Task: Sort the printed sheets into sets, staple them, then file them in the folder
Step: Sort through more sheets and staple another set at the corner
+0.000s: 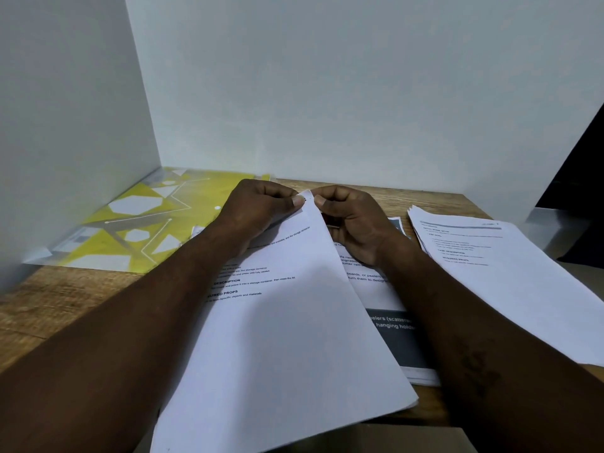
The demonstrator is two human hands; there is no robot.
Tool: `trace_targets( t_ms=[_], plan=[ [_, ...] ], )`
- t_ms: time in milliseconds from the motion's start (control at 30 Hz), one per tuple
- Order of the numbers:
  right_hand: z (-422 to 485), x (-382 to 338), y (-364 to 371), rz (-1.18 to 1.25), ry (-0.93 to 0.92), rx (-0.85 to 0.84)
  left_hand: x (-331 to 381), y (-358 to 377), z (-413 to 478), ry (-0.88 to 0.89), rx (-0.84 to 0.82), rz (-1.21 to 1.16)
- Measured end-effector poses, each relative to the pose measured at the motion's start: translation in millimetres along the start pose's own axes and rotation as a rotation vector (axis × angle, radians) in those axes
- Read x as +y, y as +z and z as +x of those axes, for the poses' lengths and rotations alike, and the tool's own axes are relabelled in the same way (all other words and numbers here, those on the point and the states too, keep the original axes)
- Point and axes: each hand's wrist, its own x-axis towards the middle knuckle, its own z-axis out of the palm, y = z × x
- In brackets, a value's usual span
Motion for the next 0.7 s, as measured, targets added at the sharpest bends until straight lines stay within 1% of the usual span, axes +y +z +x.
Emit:
trace_targets(
  t_ms=[133, 233, 300, 367, 433, 533, 600, 633, 667, 700],
  plan=[
    [1, 1, 0, 0.018, 0.011, 0.014, 0, -1, 1, -0.004, -0.002, -0.01],
    [-1, -3, 3, -0.027, -0.005, 0.05, 0, -2, 3, 0.014, 0.018, 0.011],
    [-3, -8, 1, -0.165, -0.046, 0.102, -3, 0, 5, 0.052, 0.036, 0.072],
    [-5, -14, -6, -0.378, -0.116, 0.179, -7, 5, 6, 0.1, 0.04, 0.148],
    [-9, -21, -15, -0.541, -0.188, 0.272, -9, 10, 7, 0.129, 0.04, 0.184],
    [-20, -31, -31, -0.671, -0.247, 0.405, -10, 11, 7, 0.139, 0.055, 0.197],
    [-25, -39, -43, -0.739, -0.244, 0.514, -11, 11, 6, 0.131, 0.049, 0.204],
    [-26, -44, -50, -0.811, -0.227, 0.566, -13, 12, 6, 0.135, 0.044, 0.218],
    [-28, -50, -57, -0.924, -0.177, 0.596, -14, 13, 6, 0.14, 0.042, 0.232],
    [-31, -57, -63, -1.068, -0.083, 0.592, -14, 14, 7, 0.142, 0.045, 0.24]
  ],
)
